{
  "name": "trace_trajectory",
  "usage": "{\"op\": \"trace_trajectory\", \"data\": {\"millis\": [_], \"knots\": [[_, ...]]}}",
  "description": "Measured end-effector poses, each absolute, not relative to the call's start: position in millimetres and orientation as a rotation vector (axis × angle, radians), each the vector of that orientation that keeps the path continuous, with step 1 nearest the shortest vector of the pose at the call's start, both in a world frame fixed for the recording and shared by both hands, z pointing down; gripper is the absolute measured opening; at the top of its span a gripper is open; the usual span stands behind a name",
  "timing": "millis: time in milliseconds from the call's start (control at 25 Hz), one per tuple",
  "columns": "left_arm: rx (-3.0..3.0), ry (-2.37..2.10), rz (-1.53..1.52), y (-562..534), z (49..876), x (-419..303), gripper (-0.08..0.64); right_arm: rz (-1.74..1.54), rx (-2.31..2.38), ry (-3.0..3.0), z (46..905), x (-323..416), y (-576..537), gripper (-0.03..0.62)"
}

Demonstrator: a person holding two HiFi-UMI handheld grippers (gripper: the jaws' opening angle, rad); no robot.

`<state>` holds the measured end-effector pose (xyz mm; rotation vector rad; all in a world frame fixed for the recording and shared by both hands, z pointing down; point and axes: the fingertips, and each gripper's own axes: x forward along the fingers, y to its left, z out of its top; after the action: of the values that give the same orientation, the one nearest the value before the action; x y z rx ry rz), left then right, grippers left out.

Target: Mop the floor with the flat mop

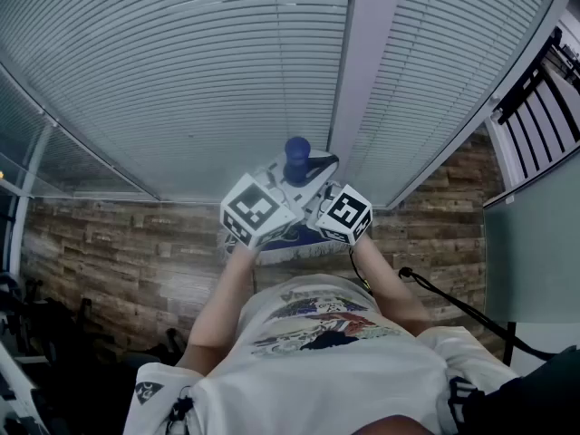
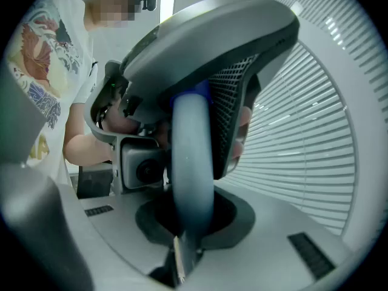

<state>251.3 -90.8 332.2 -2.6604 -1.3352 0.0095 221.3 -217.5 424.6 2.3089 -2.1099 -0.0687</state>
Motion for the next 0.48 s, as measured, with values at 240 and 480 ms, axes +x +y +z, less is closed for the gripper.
{"op": "trace_trajectory", "data": {"millis": [240,480], "knots": [[-2.647,-1.361,0.006,-79,335,246,0.008,-0.07,2.313,-2.114,422,217,-207,0.032],[-2.639,-1.363,0.015,-72,337,238,0.008,-0.069,2.327,-2.123,425,210,-201,0.034]]}}
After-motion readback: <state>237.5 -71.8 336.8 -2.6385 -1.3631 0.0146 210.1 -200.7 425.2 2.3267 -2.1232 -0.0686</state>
